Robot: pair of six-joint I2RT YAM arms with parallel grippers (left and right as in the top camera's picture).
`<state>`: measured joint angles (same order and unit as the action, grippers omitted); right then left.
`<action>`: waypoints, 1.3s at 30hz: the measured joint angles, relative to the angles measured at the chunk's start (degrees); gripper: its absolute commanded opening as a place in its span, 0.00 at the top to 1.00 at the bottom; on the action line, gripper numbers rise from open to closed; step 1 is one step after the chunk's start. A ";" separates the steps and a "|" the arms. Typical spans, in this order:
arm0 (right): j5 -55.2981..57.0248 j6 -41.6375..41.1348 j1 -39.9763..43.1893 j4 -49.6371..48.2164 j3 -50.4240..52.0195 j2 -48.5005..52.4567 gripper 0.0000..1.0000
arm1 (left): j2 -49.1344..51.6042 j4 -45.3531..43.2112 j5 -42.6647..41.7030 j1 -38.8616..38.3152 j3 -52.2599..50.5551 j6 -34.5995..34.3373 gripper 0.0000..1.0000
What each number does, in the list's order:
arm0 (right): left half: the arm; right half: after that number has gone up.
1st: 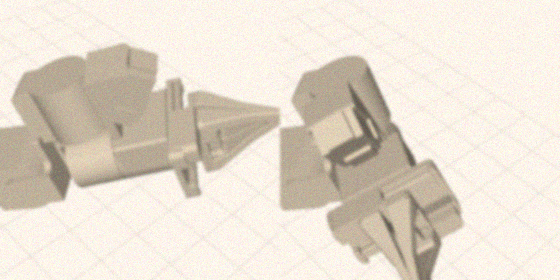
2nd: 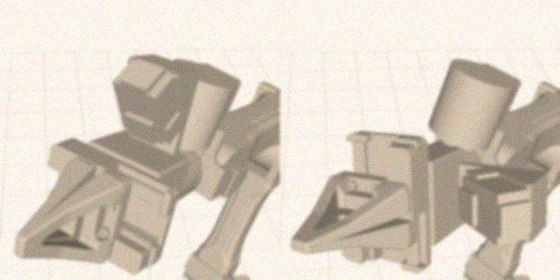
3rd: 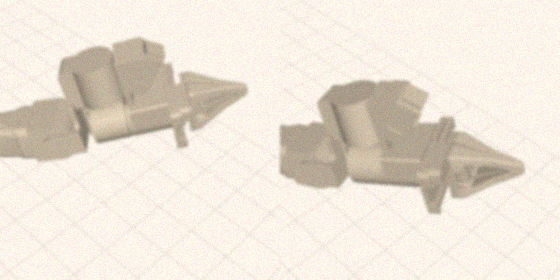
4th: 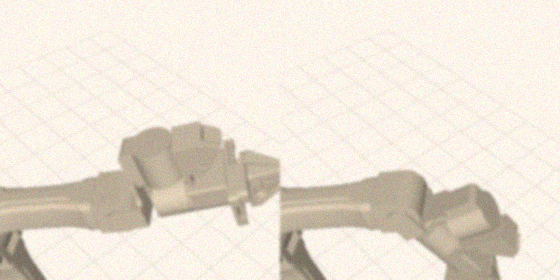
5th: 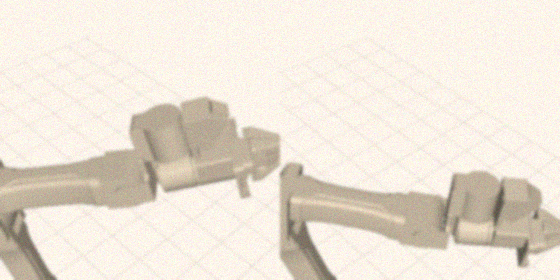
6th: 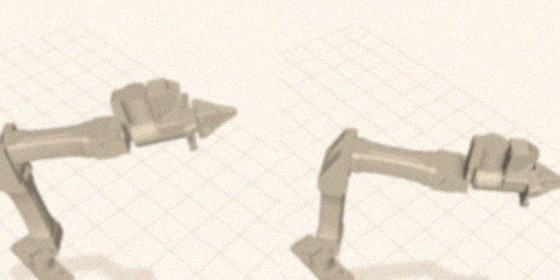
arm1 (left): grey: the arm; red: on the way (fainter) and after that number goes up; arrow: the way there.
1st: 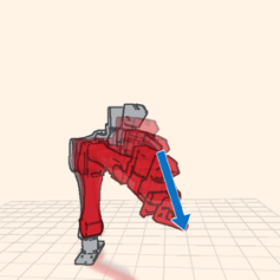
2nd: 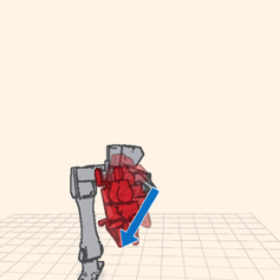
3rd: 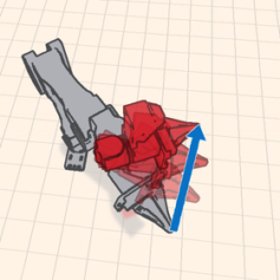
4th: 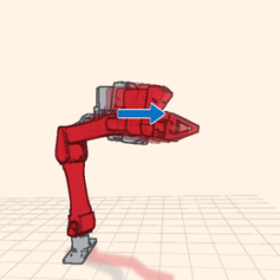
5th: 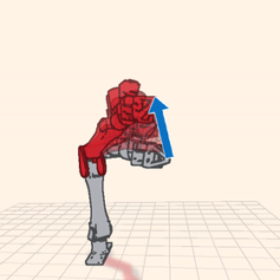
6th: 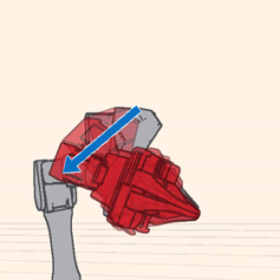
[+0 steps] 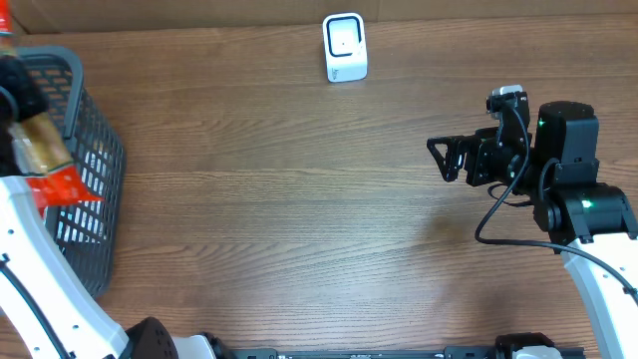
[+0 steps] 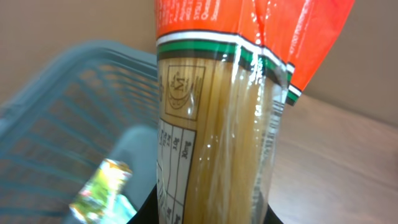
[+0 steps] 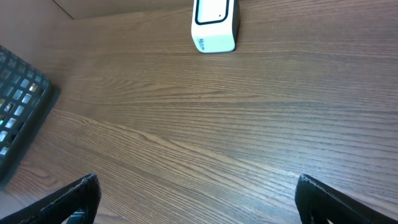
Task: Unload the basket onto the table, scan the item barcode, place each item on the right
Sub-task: 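Place the spaghetti pack on the table center with the left gripper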
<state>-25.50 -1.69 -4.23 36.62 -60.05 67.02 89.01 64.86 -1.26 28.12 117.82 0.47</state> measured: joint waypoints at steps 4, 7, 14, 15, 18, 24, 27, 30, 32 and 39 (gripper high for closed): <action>0.00 -0.02 0.00 -0.79 0.00 0.00 0.00 | 0.04 2.99 -2.01 -5.51 -0.13 -0.85 0.96; -0.02 -0.02 0.02 -1.27 0.00 0.00 0.00 | 0.04 3.37 -3.23 -10.91 -0.90 -1.09 0.96; 0.00 0.00 0.02 -1.68 0.00 0.00 0.00 | 0.96 2.89 -4.57 -24.20 -7.37 -2.54 0.96; 0.00 -0.02 0.02 -1.90 0.00 0.00 0.00 | 1.40 2.67 -4.72 -25.79 -8.61 -3.21 0.96; -0.02 -0.02 0.00 -2.32 0.00 0.00 0.00 | 3.85 0.68 -5.05 -30.03 -13.11 -6.69 0.96; 0.00 -0.02 0.02 -2.34 0.00 0.00 0.00 | 13.05 -4.31 -5.86 -36.06 -20.37 -15.39 0.96; -0.02 -0.02 0.00 -2.34 0.00 0.00 0.00 | 18.25 -5.84 -6.60 -38.95 -21.24 -18.38 0.96; -0.02 -0.04 0.00 -2.34 0.00 0.00 0.00 | 22.43 -7.50 -7.08 -42.32 -21.27 -21.20 0.96; 0.00 -0.02 0.02 -2.32 0.00 0.00 0.00 | 24.57 -8.00 -7.41 -44.59 -21.27 -22.97 0.96; -0.02 -0.02 0.00 -2.29 0.00 0.02 0.00 | 29.92 -8.50 -8.02 -48.19 -21.27 -26.56 0.96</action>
<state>-25.52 -1.72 -4.23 34.33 -60.05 67.05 118.93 56.36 -9.28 -20.08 96.55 -26.09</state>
